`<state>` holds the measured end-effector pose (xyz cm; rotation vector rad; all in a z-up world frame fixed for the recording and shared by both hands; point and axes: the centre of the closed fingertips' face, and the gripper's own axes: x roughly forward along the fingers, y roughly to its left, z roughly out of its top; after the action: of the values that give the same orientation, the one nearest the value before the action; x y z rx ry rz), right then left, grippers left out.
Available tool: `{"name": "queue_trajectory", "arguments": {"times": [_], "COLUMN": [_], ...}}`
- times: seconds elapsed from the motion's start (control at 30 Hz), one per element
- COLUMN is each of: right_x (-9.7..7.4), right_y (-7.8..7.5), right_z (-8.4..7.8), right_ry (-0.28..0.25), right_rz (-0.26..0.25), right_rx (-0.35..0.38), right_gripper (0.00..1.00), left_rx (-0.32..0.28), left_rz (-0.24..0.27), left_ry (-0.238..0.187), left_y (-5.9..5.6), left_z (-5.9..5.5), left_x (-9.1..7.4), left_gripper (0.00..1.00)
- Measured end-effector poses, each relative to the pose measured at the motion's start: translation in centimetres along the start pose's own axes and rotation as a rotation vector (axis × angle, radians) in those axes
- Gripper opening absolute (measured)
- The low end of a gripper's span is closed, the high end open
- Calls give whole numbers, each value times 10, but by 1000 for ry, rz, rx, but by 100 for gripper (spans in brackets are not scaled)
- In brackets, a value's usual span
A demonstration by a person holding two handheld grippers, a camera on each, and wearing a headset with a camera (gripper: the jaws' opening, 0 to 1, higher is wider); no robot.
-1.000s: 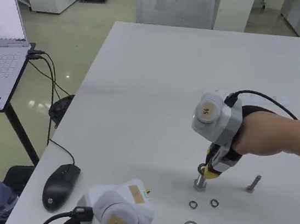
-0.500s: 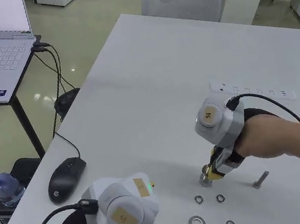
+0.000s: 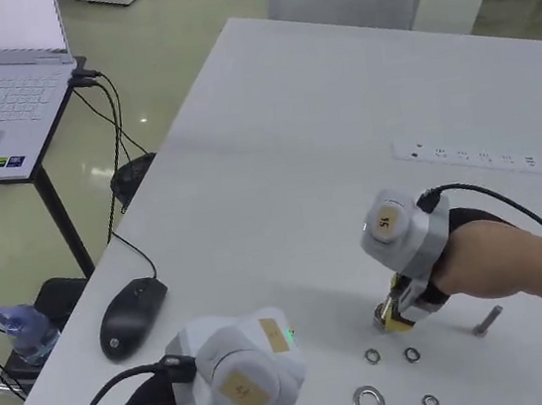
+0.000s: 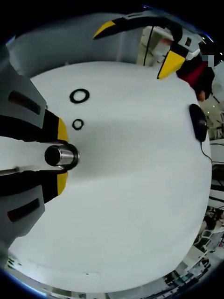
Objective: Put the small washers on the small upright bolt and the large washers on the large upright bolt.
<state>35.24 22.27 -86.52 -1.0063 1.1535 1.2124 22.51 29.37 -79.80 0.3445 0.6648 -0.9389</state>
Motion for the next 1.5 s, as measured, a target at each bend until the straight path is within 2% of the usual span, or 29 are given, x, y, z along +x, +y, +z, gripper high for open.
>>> {"name": "queue_trajectory", "arguments": {"times": [0.17,0.83,1.07,1.3,1.5], "right_x": [4,4,1,-3,-10], "right_y": [-1,-3,-3,-2,-1], "right_z": [-1,-5,-5,0,10], "right_ry": [1,10,-12,-22,-54], "right_rz": [-4,-7,-6,-4,-5], "right_rx": [-3,-14,-6,-7,-38], "right_gripper": [22,26,34,34,35], "left_rx": [-4,-4,-2,2,8], "left_rz": [5,5,5,6,14], "left_ry": [8,13,11,12,12], "left_y": [1,1,0,0,0], "left_z": [-2,-2,-1,-1,-1], "left_x": [-1,-2,-2,-4,-8], "left_gripper": [80,78,78,77,77]}}
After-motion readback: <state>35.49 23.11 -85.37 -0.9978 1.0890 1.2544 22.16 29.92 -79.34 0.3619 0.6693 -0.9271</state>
